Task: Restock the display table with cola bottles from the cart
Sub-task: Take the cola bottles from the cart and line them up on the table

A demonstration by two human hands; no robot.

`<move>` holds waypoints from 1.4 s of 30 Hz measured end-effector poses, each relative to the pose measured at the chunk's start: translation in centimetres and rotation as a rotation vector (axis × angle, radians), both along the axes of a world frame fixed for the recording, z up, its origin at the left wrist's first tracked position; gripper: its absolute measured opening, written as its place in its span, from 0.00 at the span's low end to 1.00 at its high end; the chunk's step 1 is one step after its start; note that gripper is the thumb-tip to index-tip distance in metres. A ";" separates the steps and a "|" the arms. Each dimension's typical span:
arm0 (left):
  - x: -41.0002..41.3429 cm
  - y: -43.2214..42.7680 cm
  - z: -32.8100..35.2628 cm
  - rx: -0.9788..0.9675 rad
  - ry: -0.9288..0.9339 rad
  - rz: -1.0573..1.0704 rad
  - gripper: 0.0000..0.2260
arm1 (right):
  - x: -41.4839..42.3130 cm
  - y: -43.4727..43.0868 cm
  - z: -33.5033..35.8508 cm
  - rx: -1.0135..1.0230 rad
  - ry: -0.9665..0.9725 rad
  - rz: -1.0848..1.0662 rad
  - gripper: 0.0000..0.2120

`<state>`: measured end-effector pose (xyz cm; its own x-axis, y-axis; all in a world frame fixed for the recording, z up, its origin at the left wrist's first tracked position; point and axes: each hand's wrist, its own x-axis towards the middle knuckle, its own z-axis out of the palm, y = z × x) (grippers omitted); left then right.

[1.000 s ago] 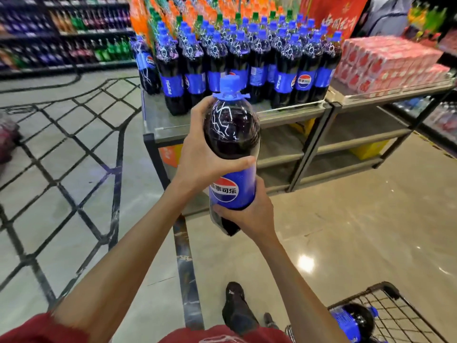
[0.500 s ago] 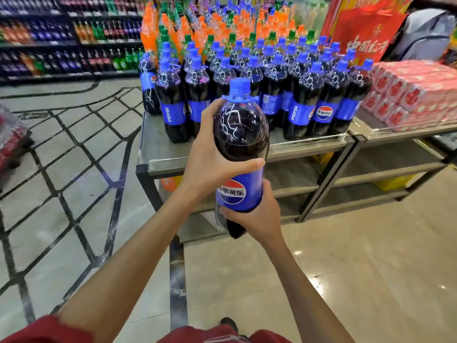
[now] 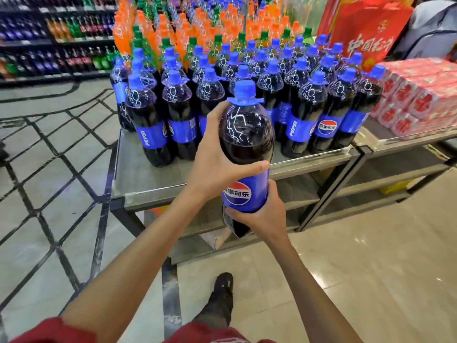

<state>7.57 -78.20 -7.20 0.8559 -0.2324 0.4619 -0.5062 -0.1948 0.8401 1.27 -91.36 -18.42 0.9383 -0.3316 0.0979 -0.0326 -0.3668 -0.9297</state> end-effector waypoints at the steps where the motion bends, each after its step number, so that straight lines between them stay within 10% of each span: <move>1: 1.0 -0.4 -0.2 -0.002 0.000 -0.009 0.49 | 0.9 -0.3 -0.1 0.003 -0.003 -0.004 0.43; 42: 28.9 -16.8 -7.9 0.139 0.023 -0.143 0.51 | 27.3 -15.0 -8.1 -0.051 0.100 -0.246 0.40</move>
